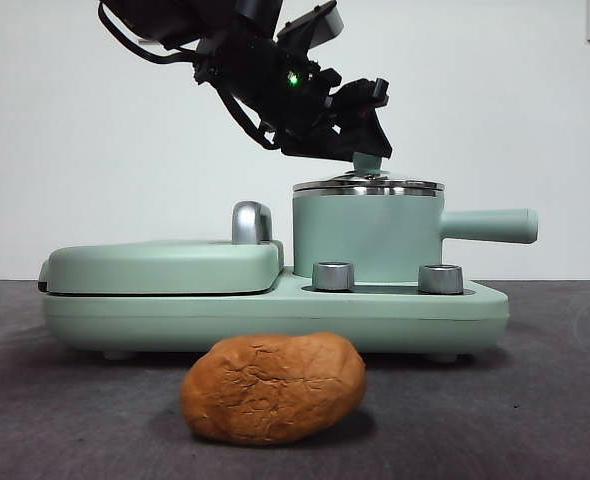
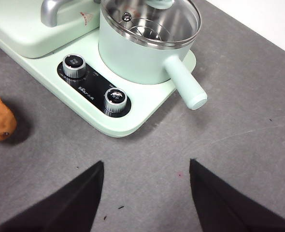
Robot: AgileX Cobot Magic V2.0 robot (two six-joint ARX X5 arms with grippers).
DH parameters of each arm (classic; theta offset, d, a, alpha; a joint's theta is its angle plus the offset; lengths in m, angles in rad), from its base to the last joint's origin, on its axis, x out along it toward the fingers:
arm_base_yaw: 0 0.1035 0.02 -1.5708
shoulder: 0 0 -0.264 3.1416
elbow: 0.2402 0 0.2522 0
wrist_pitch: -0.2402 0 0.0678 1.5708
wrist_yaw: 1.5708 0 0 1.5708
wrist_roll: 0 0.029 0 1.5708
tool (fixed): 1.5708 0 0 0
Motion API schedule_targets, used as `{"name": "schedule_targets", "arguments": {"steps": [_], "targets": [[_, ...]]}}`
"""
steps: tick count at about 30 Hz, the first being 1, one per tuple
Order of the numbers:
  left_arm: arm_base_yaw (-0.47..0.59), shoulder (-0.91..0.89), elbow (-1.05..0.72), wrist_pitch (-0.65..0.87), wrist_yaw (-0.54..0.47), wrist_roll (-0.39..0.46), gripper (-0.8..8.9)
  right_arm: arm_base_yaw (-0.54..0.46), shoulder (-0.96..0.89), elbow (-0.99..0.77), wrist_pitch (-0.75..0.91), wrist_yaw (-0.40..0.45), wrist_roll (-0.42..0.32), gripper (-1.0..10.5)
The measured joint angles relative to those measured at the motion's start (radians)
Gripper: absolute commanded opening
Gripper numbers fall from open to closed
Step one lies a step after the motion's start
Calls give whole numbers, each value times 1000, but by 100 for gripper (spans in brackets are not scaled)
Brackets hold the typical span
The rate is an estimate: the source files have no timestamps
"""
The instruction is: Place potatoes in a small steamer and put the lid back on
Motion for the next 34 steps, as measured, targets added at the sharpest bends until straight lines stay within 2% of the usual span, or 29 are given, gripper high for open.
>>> {"name": "schedule_targets", "arguments": {"steps": [4, 10, 25, 34], "targets": [[0, 6, 0, -8, 0, 0, 229, 0, 0, 0, 0, 0, 18, 280], [0, 6, 0, -7, -9, 1, 6, 0, 0, 0, 0, 0, 24, 281], [-4, 3, 0, -8, -54, 1, 6, 0, 0, 0, 0, 0, 24, 281], [-2, -103, 0, -107, -68, 0, 6, 0, 0, 0, 0, 0, 24, 280]]}}
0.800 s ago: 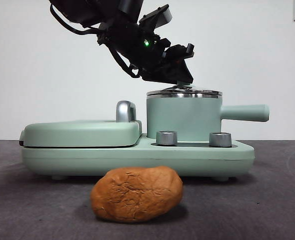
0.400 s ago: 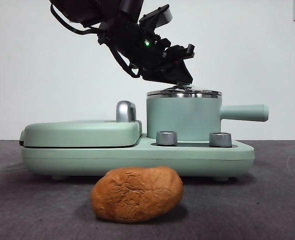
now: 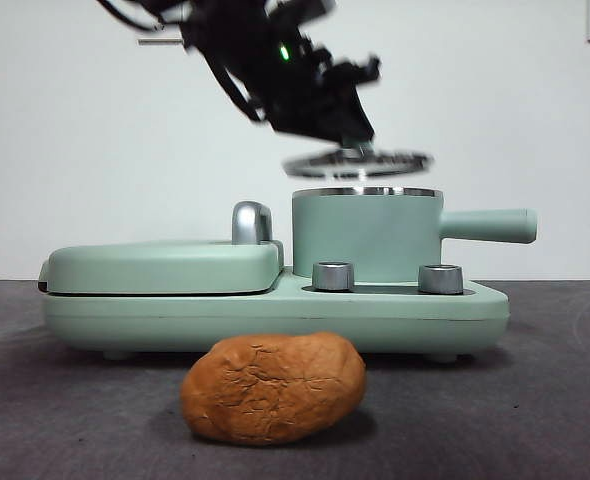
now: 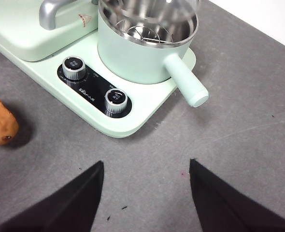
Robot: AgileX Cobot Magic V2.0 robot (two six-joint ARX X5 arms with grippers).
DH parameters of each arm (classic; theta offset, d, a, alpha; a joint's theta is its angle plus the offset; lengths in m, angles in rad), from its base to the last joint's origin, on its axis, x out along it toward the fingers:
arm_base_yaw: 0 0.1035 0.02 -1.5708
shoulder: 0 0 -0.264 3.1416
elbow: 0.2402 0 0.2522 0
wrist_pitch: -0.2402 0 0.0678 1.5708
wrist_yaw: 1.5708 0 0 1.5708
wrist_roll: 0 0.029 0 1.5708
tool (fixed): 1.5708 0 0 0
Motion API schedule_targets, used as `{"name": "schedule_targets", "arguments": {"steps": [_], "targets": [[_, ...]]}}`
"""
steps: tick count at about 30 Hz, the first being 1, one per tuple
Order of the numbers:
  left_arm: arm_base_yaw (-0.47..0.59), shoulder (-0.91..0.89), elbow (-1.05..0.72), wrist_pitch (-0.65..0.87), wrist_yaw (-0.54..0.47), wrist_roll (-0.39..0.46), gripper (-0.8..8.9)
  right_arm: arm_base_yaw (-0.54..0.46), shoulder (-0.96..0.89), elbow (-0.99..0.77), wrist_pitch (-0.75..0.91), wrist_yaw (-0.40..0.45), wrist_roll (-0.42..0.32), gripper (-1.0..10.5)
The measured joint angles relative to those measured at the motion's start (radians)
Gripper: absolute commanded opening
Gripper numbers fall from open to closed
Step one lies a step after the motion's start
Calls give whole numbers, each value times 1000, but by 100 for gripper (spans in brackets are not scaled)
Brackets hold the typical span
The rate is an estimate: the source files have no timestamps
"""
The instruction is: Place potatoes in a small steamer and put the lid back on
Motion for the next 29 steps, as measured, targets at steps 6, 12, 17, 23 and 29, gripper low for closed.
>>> {"name": "schedule_targets", "arguments": {"steps": [6, 12, 17, 23, 29], "targets": [[1, -142, 0, -187, -3, 0, 6, 0, 0, 0, 0, 0, 0, 280], [2, -246, 0, -463, -3, -15, 9, 0, 0, 0, 0, 0, 13, 281], [1, -336, 0, -640, -18, -59, 10, 1, 3, 0, 0, -37, 27, 281], [2, -457, -85, -644, -101, -87, 10, 60, 64, 0, 0, -136, 28, 281], [2, -570, -236, -660, -143, -119, 10, 171, 194, 0, 26, -137, 0, 281]]}}
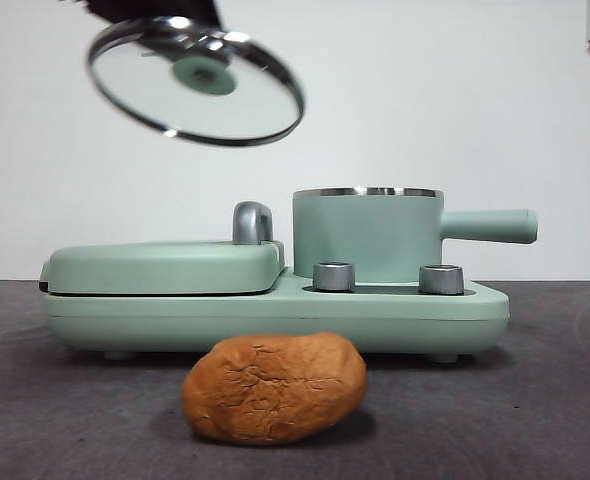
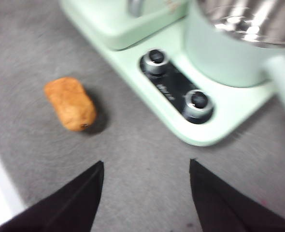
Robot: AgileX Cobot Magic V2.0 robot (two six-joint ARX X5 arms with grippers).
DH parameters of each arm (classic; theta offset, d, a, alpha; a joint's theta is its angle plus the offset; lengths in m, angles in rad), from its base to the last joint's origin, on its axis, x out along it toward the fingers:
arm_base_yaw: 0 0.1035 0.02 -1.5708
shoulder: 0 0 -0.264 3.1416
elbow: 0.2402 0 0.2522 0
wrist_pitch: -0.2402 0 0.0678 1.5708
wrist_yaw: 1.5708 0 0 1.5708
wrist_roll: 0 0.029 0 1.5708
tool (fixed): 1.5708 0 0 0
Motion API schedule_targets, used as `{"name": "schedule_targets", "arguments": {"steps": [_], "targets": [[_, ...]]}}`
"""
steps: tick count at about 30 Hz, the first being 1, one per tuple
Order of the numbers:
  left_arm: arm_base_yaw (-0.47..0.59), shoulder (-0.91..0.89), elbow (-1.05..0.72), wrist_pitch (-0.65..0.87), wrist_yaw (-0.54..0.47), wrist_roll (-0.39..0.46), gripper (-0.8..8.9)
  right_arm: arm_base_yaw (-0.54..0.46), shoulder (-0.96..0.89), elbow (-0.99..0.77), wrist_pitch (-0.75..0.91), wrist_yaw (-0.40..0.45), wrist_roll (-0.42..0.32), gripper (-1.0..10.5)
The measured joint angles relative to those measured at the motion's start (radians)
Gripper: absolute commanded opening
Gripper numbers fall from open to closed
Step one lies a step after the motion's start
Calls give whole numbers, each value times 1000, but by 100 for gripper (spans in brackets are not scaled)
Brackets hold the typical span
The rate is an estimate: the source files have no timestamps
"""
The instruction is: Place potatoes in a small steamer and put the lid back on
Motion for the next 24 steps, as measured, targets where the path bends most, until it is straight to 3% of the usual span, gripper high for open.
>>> {"name": "schedule_targets", "arguments": {"steps": [13, 24], "targets": [[16, -119, -51, 12, -85, -47, 9, 270, 373, 0, 187, -2, -50, 281], [28, -119, -51, 10, -86, -49, 9, 356, 637, 0, 389, -2, -69, 282]]}}
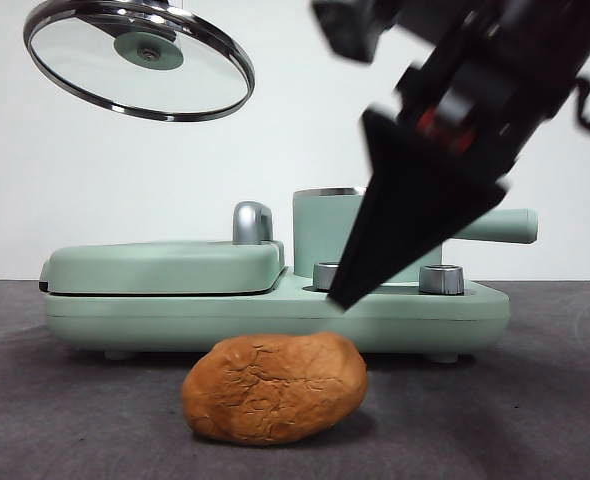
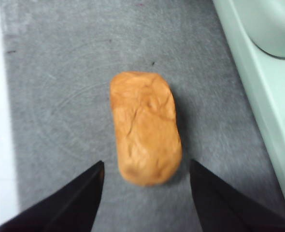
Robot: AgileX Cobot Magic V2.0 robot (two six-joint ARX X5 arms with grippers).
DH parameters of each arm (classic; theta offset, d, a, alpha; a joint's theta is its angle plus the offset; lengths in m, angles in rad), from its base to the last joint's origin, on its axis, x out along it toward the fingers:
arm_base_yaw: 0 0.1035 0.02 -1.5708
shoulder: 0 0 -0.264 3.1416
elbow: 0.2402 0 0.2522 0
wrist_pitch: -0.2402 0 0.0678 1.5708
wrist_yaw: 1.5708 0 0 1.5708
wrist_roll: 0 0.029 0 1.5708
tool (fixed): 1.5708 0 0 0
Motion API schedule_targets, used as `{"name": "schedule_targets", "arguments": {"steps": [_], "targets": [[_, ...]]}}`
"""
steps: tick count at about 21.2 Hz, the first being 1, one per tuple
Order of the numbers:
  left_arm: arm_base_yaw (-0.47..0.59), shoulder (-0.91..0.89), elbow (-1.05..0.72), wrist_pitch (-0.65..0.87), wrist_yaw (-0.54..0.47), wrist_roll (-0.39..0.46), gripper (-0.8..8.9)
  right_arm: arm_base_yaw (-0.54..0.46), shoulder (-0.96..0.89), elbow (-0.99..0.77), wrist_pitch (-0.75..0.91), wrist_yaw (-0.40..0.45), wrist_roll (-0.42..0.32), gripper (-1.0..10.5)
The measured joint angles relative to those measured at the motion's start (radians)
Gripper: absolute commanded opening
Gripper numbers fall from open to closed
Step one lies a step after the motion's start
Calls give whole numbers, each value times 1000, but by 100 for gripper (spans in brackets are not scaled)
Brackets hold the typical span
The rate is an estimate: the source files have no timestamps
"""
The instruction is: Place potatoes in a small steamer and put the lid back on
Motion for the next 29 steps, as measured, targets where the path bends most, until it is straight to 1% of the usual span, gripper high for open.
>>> {"name": "schedule_targets", "arguments": {"steps": [6, 8, 12, 20, 22, 25, 27, 28, 29], "targets": [[1, 0, 0, 0, -2, 0, 9, 19, 99, 0, 69, -2, -15, 283], [7, 0, 0, 0, -2, 0, 9, 26, 123, 0, 81, -15, -17, 277], [22, 0, 0, 0, -3, 0, 9, 36, 134, 0, 82, -16, -5, 171], [26, 0, 0, 0, -3, 0, 9, 36, 108, 0, 75, -14, 99, 158], [26, 0, 0, 0, -3, 0, 9, 32, 38, 0, 62, -10, 126, 158], [26, 0, 0, 0, -3, 0, 9, 14, -100, 0, 43, 54, 196, 139], [26, 0, 0, 0, -3, 0, 9, -4, -189, 0, 29, 64, 245, 141], [26, 0, 0, 0, -3, 0, 9, -12, -224, 0, 22, 64, 260, 149], [26, 0, 0, 0, -3, 0, 9, -16, -248, 2, 10, 64, 273, 192]]}}
